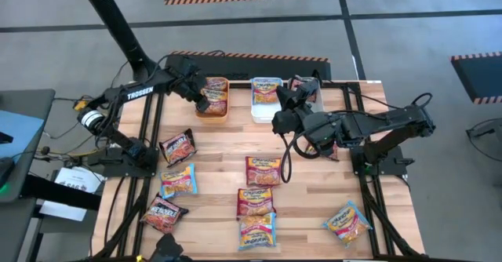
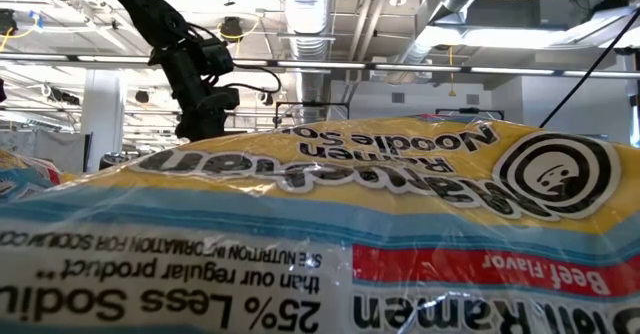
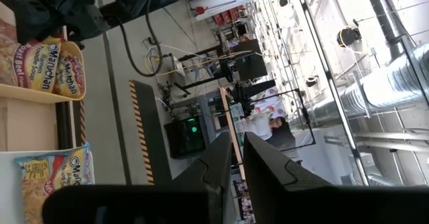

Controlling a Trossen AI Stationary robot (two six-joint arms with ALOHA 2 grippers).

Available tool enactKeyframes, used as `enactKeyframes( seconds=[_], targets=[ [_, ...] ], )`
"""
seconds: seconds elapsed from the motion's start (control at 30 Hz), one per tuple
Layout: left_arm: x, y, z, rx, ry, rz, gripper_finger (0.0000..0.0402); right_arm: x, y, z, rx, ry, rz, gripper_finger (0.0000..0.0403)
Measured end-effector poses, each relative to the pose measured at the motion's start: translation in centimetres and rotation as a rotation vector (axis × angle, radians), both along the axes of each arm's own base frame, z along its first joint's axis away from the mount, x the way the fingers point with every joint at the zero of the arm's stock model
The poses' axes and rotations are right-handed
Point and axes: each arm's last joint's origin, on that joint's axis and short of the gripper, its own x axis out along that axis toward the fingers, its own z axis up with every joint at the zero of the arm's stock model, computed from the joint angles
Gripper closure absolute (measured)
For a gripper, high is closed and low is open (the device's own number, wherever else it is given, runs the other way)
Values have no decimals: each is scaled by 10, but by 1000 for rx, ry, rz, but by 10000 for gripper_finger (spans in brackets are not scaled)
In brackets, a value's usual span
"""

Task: Sort Maruchan noodles
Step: Put the red noodle pack into the yellow bin, then put the blue noodle pack into the white bin

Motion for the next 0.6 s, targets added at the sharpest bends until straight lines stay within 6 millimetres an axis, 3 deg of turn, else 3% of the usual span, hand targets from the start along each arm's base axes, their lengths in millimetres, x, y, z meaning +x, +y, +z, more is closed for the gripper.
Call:
enactKeyframes(
  seconds=[0.4, 0.6],
  targets=[
    [5, 6, 48, -13, -13, -24, 221, 0, 0, -1, 36, -51, -4, 337],
    [7, 1, 68, -110, -68, -67, 221, 1, -12, -2, 80, -115, -46, 337]
  ],
)
